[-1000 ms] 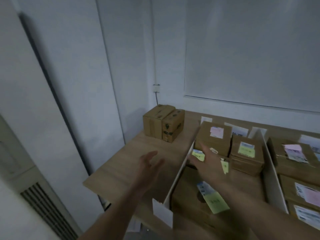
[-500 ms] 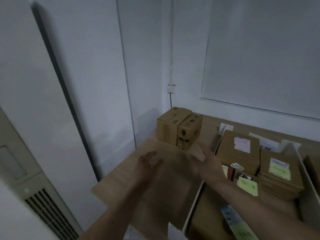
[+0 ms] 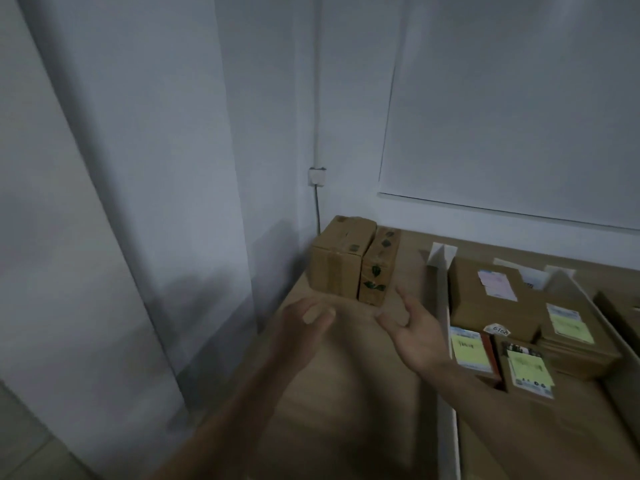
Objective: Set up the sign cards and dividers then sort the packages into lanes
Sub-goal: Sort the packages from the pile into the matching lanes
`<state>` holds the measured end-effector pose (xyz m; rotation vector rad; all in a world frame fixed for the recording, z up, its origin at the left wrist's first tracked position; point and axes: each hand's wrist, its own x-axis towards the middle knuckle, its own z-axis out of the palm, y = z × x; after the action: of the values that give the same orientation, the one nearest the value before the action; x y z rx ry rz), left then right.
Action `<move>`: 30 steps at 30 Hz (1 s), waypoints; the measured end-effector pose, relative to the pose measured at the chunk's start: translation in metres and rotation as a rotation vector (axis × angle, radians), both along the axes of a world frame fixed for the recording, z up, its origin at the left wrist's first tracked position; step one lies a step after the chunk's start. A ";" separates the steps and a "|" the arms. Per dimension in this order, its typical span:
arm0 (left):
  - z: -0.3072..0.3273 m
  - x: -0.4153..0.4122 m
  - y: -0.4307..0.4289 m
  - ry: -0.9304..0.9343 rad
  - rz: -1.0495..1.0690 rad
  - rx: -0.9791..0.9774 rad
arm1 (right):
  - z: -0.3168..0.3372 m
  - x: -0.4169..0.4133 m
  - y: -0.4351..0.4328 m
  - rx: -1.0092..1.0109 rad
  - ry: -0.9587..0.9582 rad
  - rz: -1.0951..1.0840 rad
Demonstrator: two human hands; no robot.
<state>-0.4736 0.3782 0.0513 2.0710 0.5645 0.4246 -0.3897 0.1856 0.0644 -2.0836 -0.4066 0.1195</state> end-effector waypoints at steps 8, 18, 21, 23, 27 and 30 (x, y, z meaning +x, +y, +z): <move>-0.005 0.022 0.032 -0.016 -0.069 -0.081 | 0.000 0.007 0.028 -0.023 -0.040 -0.068; -0.005 0.086 0.055 0.046 -0.128 -0.069 | -0.014 0.075 0.051 -0.030 -0.007 -0.130; 0.001 0.115 0.061 0.079 -0.143 -0.024 | -0.011 0.103 0.060 -0.016 -0.011 -0.150; 0.005 0.135 0.062 0.099 -0.151 -0.011 | -0.011 0.122 0.064 -0.017 -0.007 -0.149; 0.004 0.171 0.060 0.094 -0.189 -0.066 | -0.010 0.153 0.069 -0.049 -0.010 -0.166; 0.000 0.199 0.058 0.130 -0.233 -0.037 | -0.014 0.175 0.074 -0.074 -0.016 -0.161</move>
<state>-0.2742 0.4360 0.0518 2.1091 0.3966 0.1435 -0.2150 0.2599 0.0507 -2.1827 -0.2454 0.0230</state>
